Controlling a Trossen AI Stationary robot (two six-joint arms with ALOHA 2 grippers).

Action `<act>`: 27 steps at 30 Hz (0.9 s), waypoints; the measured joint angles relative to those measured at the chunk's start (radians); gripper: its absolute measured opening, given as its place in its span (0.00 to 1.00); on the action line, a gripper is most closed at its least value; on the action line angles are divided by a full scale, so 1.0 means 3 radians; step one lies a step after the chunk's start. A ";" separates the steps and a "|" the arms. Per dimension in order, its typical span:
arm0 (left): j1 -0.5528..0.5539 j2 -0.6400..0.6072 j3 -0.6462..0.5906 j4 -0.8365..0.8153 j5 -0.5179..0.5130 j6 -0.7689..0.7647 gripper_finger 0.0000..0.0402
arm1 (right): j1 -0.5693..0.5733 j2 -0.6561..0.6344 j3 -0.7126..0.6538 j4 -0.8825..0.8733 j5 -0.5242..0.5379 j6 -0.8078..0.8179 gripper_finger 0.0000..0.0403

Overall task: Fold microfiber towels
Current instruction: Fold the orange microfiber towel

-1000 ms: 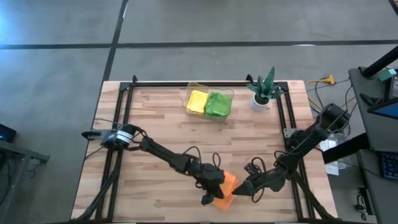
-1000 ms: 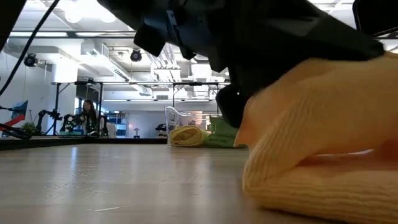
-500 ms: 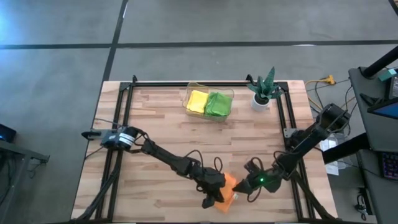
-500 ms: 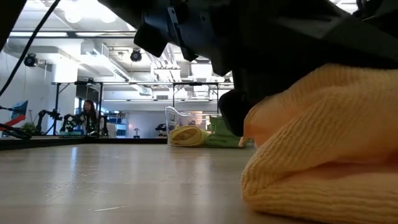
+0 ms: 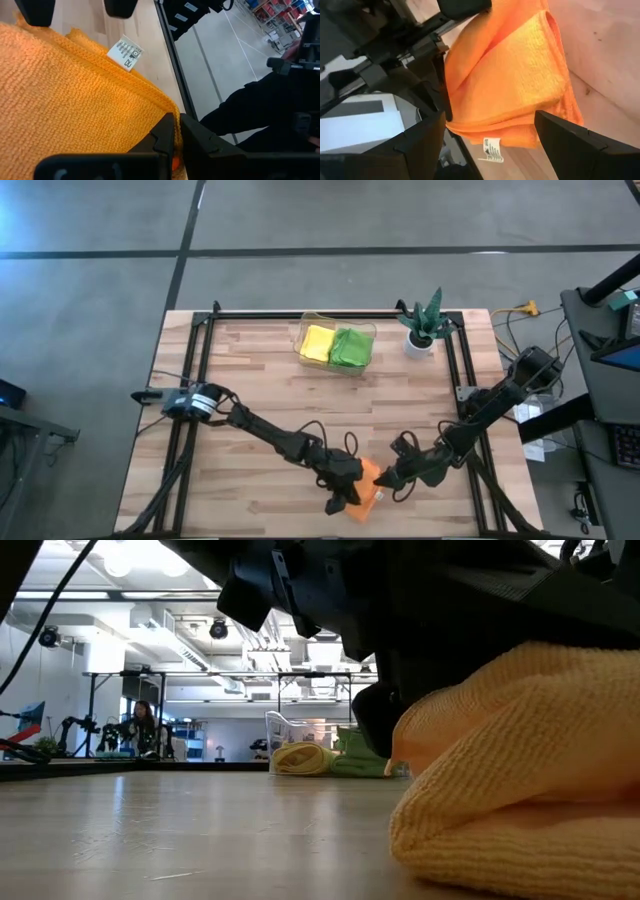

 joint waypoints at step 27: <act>0.0082 -0.0026 0.0044 0.0185 0.0179 0.0170 0.49 | 0.0000 0.0003 0.0001 -0.0486 -0.0280 -0.0042 0.75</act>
